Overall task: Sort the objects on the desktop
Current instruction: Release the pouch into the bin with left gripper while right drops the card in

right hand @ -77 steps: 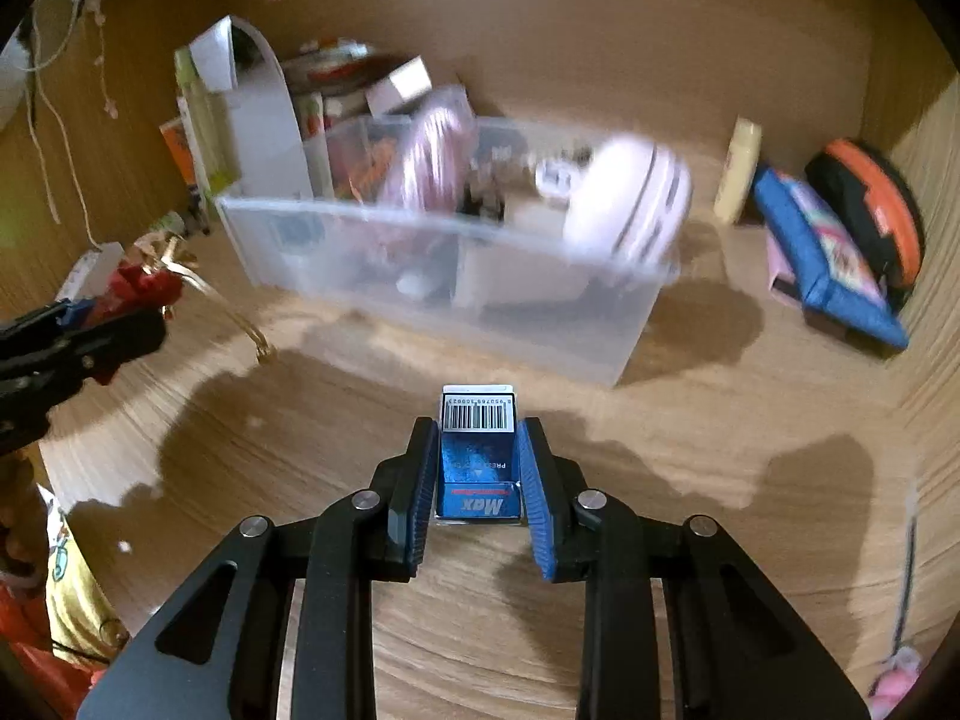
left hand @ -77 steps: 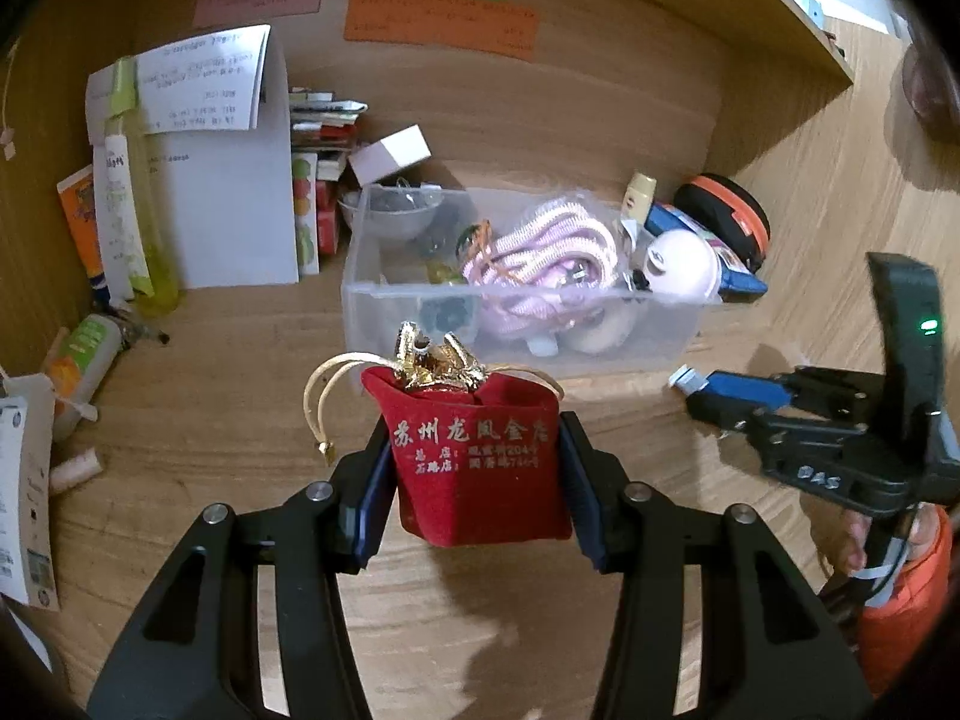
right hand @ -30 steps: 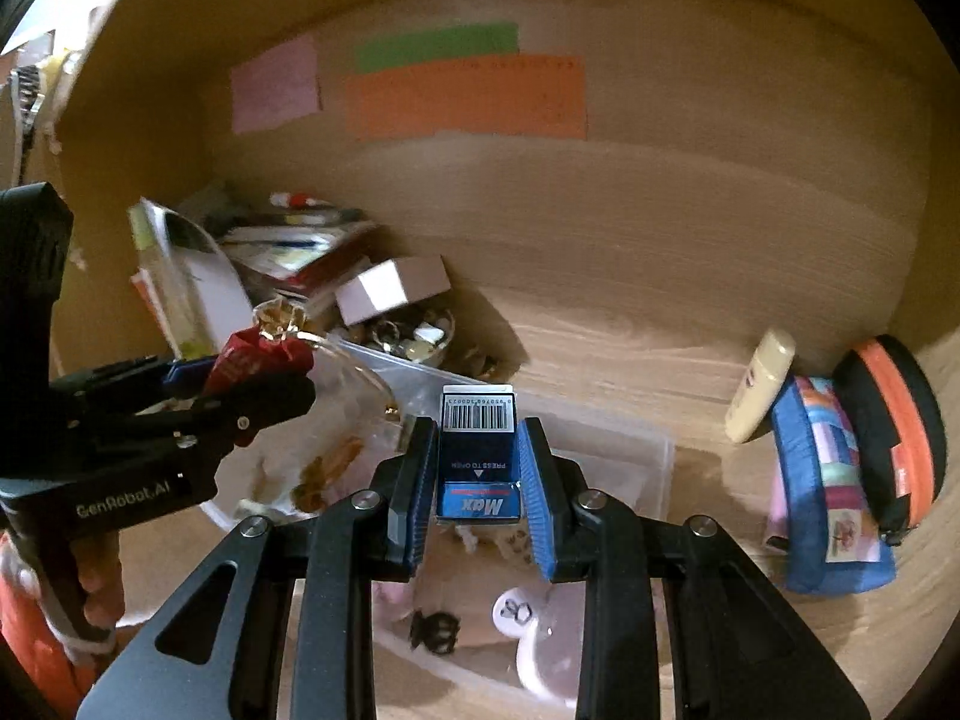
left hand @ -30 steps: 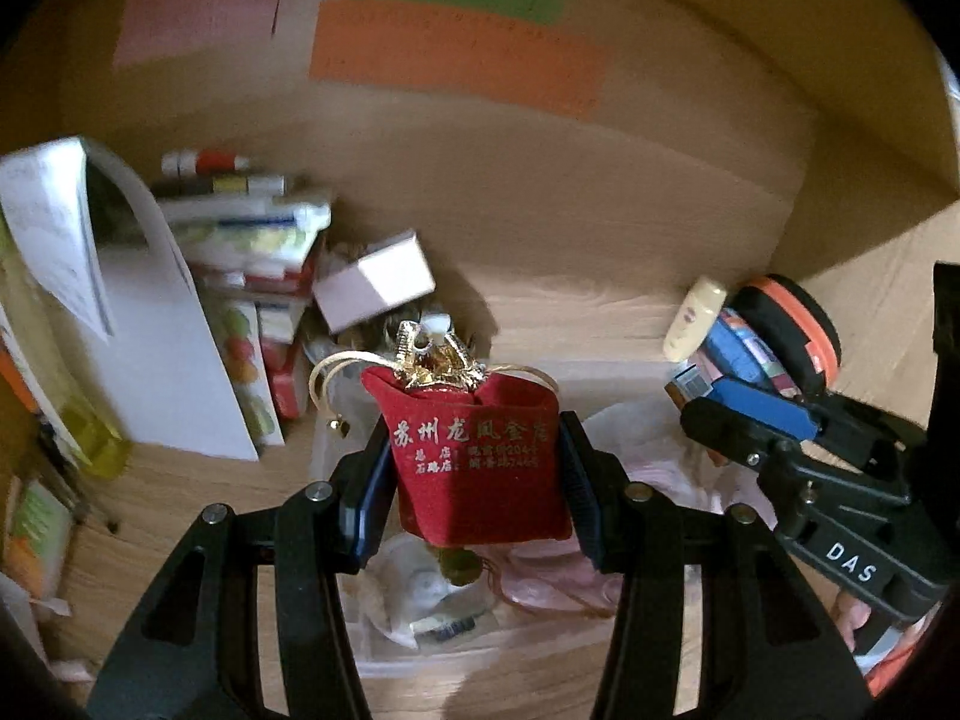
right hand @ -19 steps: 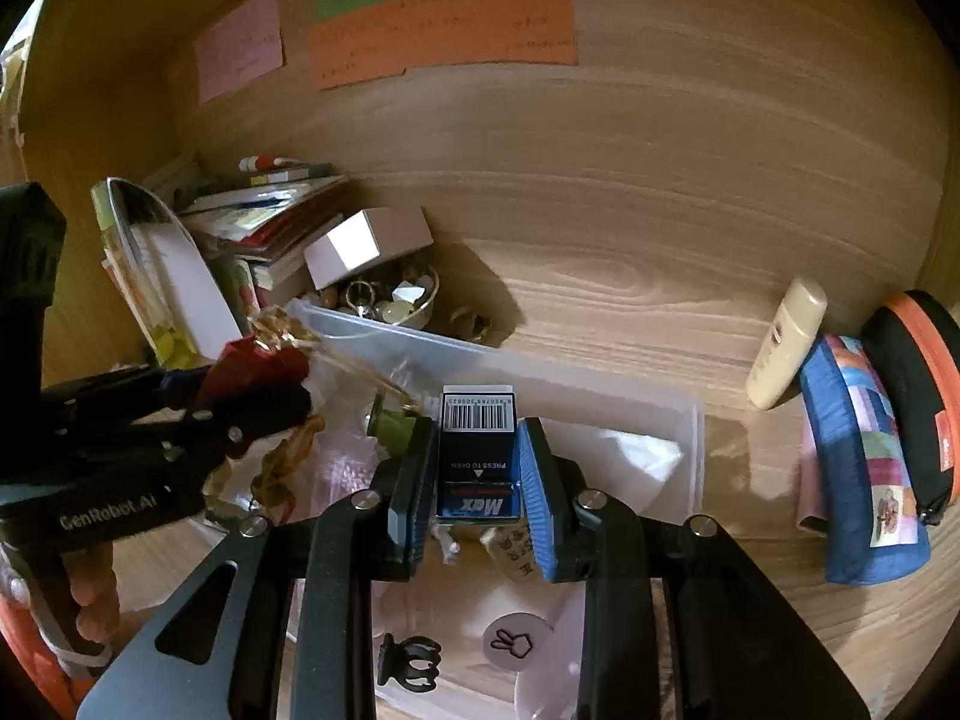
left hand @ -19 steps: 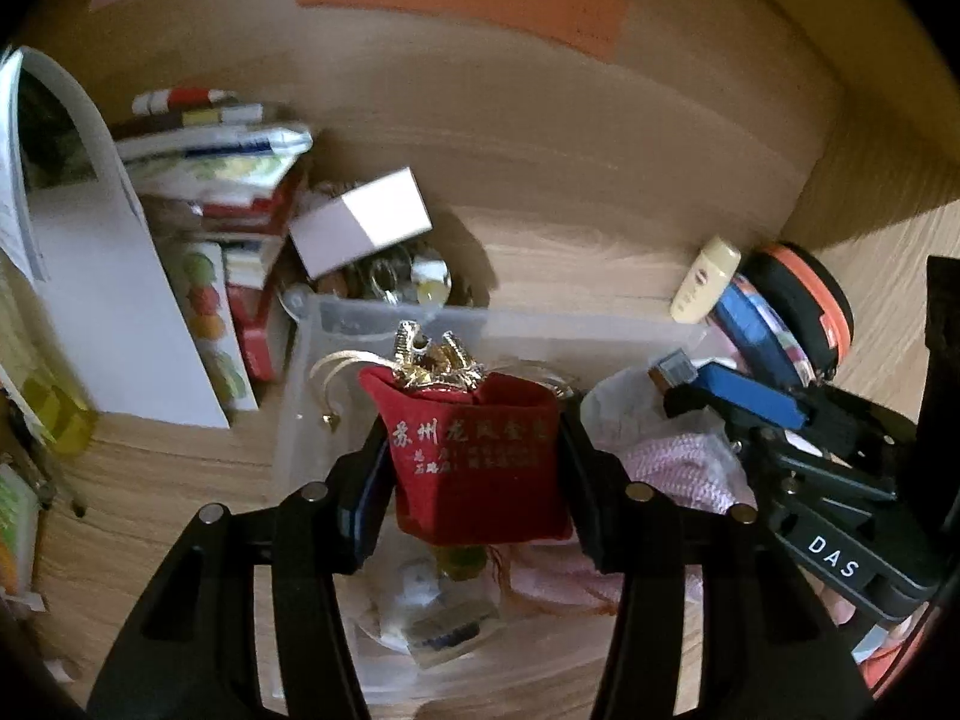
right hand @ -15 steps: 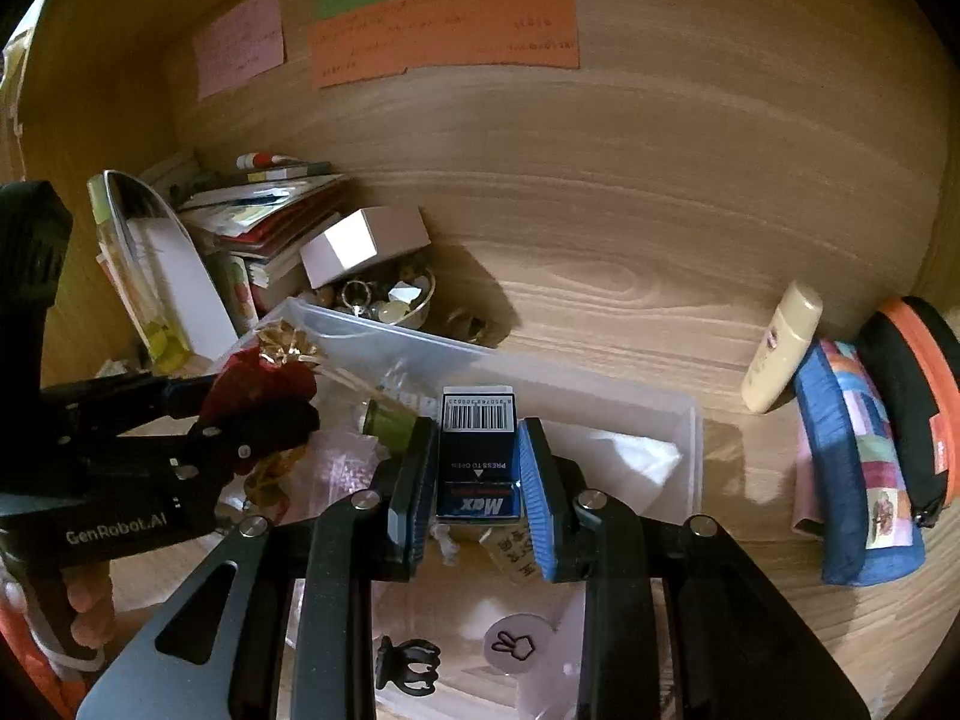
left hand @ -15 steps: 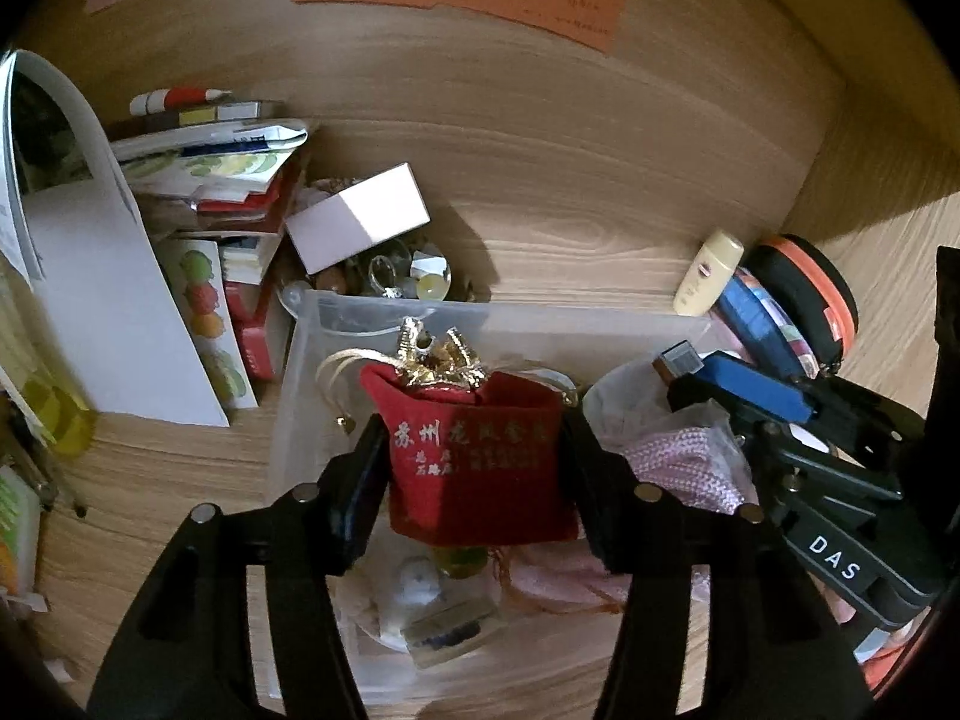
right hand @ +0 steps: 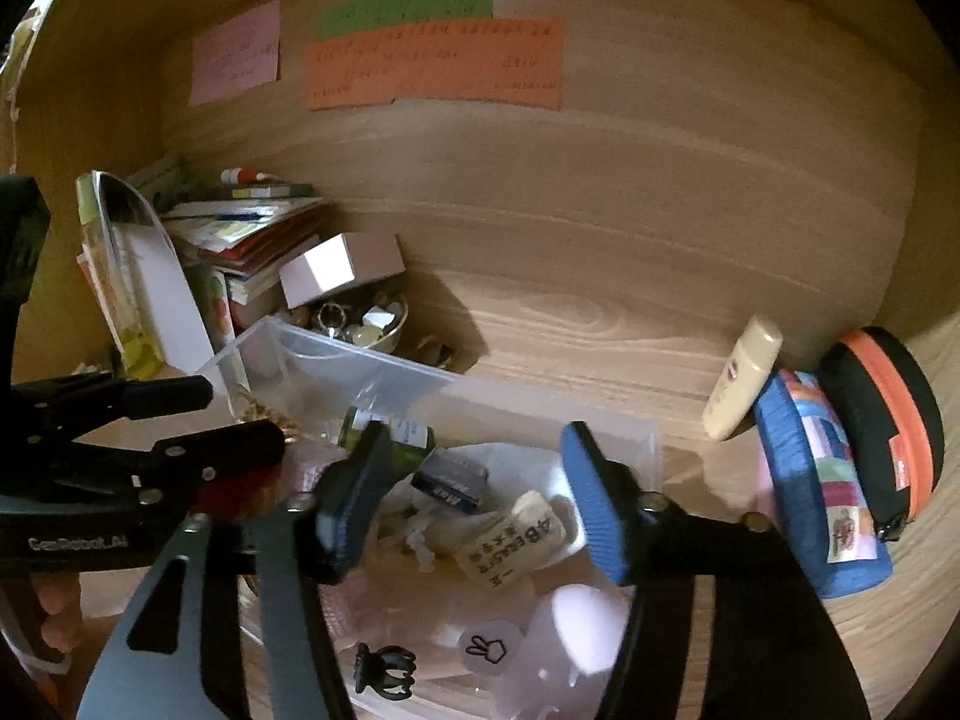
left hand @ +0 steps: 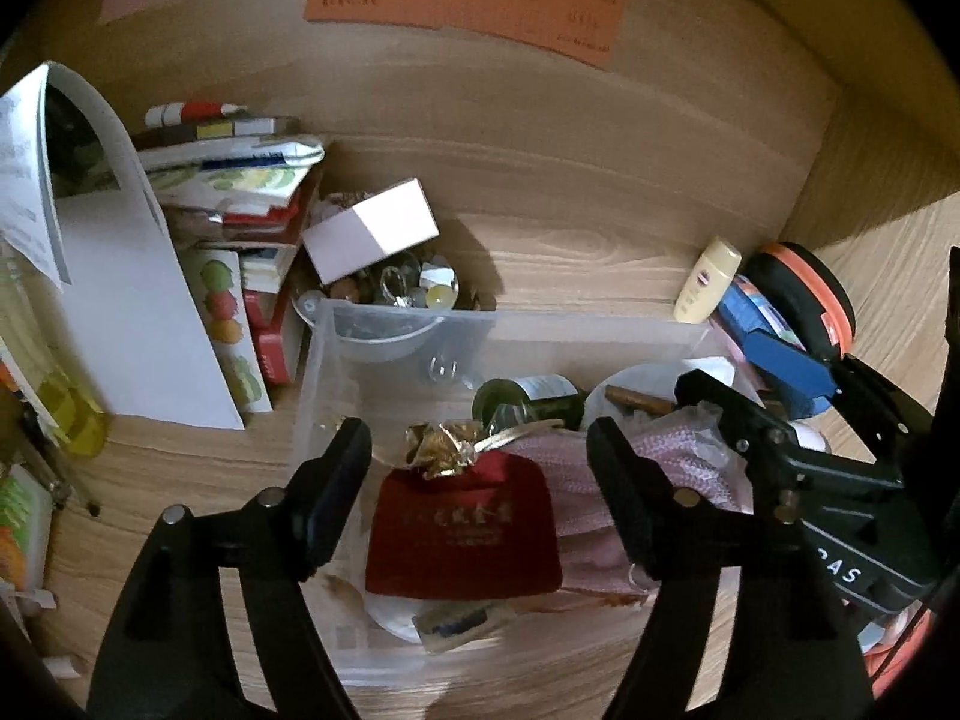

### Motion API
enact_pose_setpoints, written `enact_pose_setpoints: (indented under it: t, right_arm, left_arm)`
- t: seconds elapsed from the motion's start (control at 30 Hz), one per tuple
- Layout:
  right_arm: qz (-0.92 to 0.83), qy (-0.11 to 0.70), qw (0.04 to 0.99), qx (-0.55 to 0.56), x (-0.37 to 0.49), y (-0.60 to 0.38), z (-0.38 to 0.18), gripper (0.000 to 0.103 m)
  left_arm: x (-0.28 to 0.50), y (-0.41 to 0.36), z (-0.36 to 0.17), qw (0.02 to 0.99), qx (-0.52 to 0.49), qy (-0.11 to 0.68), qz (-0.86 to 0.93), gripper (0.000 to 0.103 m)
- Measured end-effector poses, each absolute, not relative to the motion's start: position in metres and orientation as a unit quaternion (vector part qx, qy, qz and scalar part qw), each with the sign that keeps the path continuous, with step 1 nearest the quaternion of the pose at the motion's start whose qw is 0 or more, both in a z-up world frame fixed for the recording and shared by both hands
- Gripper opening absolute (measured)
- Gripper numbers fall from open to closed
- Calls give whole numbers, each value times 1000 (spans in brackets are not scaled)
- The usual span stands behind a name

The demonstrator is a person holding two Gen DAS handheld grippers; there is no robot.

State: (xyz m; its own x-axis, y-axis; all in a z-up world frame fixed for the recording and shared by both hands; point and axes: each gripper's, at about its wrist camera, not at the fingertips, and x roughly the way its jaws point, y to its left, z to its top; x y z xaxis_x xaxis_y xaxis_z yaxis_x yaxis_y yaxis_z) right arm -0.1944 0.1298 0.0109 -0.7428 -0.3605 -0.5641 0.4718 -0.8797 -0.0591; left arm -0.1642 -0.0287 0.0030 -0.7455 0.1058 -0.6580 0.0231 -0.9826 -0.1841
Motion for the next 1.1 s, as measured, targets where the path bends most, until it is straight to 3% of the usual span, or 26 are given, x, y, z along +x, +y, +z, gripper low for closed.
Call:
enact_pose_setpoints:
  t: [0.23, 0.33, 0.63, 0.73, 1.1]
  right_arm:
    - [-937, 102, 206, 263, -191, 133, 18, 82]
    - [-936, 95, 211, 264, -190, 137, 20, 83]
    - [-934, 91, 224, 264, -177, 142, 35, 85]
    - [-939, 91, 221, 247, -165, 143, 44, 102]
    - [-946, 118, 223, 204, -116, 146, 58, 103]
  left_arm:
    - [-159, -29, 8, 13, -342, -86, 936, 79]
    - [-157, -31, 11, 18, -337, -94, 937, 89]
    - [-148, -37, 26, 23, -325, -113, 939, 97]
    - [-141, -39, 31, 18, -322, -115, 940, 98]
    - [-98, -40, 46, -7, -296, -104, 949, 100]
